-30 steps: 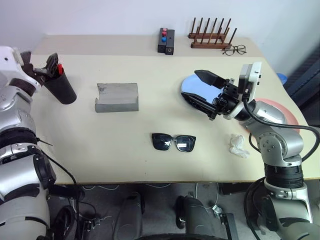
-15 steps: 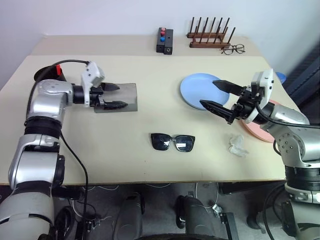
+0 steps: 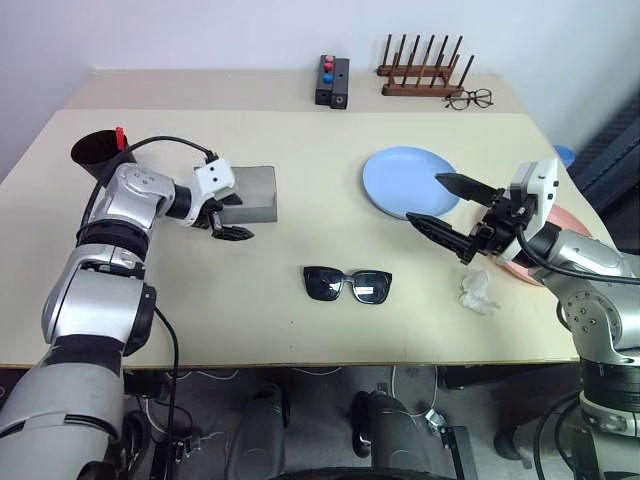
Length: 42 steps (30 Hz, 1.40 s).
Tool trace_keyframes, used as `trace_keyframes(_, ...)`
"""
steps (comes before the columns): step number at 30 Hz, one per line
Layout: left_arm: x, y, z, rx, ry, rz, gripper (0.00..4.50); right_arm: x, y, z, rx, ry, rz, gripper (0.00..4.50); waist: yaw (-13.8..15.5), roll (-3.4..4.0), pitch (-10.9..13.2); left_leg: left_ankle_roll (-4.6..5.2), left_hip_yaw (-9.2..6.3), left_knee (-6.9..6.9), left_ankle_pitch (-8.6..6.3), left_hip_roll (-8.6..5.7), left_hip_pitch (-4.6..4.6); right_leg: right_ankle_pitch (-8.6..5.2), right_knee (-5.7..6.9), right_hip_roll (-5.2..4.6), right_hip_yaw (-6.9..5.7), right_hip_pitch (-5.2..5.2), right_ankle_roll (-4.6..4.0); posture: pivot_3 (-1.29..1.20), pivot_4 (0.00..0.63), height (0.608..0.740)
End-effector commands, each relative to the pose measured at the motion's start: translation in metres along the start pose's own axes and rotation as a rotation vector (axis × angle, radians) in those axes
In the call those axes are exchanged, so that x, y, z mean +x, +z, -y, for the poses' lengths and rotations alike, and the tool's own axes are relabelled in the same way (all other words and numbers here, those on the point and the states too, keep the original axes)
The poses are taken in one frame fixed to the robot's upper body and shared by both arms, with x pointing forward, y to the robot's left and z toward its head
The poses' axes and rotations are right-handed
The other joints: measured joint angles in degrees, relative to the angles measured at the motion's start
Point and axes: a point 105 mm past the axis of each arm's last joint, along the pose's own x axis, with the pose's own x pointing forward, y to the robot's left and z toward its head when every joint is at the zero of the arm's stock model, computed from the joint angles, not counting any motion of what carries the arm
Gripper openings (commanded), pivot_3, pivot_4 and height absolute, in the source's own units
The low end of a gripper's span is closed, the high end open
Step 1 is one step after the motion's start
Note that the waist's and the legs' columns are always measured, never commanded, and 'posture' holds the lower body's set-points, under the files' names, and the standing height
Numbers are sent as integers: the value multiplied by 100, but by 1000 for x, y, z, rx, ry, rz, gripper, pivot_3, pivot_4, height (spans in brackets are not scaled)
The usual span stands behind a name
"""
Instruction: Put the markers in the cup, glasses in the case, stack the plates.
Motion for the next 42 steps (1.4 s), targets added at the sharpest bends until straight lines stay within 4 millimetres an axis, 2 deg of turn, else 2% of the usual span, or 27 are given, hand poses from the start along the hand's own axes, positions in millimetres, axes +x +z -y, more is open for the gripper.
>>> trace_keyframes(1,-3,11,-3,23,-10,13,2091,0,16,-1,-55,-3,43,4500,-3,0,0,0,0,0,0,0,-1,0,0,0,0,0,0,0,150,740)
trace_keyframes(5,-2,7,-1,9,-17,-2,59,1,17,0,-57,-2,42,4500,-3,0,0,0,0,-1,0,0,2,0,0,0,0,0,0,0,150,740)
trace_keyframes(14,-12,23,3,-7,-105,81,21,5,17,0,-56,9,40,4500,-3,0,0,1,0,1,0,0,0,0,0,-1,0,0,0,0,150,740)
trace_keyframes(18,-28,25,21,93,-275,74,21,7,16,0,-57,12,39,4500,-10,-1,1,1,-1,0,0,0,-2,0,0,-1,0,-2,-1,0,150,740)
trace_keyframes(22,-31,23,34,166,-325,67,21,9,15,1,-54,14,40,4500,-23,4,0,1,-1,-5,0,1,1,-1,0,-1,0,-4,-4,0,150,740)
trace_keyframes(25,-30,24,42,180,-356,67,21,10,15,0,-55,18,40,4500,-3,4,0,1,-1,-2,0,1,0,-2,1,-1,1,-3,-6,0,150,740)
trace_keyframes(30,-24,11,55,234,-401,23,21,12,16,2,-57,20,45,4500,-2,4,1,1,-1,4,-1,1,-4,-10,0,-1,1,-3,-19,0,150,740)
trace_keyframes(34,-14,6,53,220,-371,-4,21,11,15,1,-55,18,46,4500,2,4,1,1,0,4,-1,0,-3,-9,0,-1,1,-2,-18,0,150,740)
trace_keyframes(42,2,17,49,178,-318,-5,21,12,16,2,-59,16,47,4500,0,4,0,2,-1,5,-1,0,-1,-2,1,-1,1,0,-5,0,150,740)
